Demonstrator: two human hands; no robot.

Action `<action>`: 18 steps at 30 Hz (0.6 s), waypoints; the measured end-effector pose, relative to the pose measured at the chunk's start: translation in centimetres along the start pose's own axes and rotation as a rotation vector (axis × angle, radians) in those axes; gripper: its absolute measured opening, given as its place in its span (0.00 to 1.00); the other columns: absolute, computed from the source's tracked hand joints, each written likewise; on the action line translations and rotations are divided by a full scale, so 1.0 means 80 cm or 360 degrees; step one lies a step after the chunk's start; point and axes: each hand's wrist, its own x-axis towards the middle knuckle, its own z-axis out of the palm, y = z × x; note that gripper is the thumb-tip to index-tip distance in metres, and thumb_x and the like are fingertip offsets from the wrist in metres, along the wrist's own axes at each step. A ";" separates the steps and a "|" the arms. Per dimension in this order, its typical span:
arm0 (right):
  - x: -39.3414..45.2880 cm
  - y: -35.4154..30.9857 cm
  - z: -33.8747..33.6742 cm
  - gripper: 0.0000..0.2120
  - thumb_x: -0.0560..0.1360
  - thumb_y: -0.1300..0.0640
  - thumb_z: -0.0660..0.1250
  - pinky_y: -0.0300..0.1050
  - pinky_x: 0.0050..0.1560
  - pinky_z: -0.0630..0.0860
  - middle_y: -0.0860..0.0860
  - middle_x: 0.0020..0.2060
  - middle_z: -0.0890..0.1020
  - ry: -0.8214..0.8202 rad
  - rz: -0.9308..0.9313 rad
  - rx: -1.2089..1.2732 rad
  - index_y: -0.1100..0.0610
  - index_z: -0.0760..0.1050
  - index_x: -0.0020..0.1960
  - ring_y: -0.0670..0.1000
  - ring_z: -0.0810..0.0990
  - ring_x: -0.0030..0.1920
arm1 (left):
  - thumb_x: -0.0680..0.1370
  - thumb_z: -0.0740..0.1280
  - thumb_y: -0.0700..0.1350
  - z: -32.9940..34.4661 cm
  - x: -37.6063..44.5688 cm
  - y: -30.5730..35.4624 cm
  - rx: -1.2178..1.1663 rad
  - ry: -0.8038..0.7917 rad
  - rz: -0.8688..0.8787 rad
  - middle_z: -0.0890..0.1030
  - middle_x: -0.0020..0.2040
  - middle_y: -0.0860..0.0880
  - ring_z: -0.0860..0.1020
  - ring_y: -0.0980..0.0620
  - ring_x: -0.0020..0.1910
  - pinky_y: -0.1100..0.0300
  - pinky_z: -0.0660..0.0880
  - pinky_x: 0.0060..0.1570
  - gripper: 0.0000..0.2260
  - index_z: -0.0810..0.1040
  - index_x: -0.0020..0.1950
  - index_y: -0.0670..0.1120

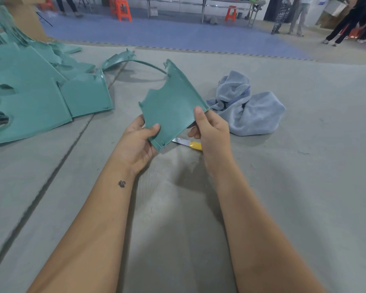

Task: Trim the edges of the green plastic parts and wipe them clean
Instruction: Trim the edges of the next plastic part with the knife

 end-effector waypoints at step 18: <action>-0.019 0.006 0.027 0.11 0.73 0.51 0.73 0.53 0.42 0.73 0.54 0.41 0.80 -0.0415 -0.0853 -0.1489 0.60 0.82 0.47 0.58 0.79 0.43 | 0.82 0.57 0.52 -0.001 0.002 0.002 -0.0180 0.0098 -0.0016 0.84 0.50 0.43 0.84 0.47 0.44 0.58 0.78 0.32 0.16 0.76 0.61 0.43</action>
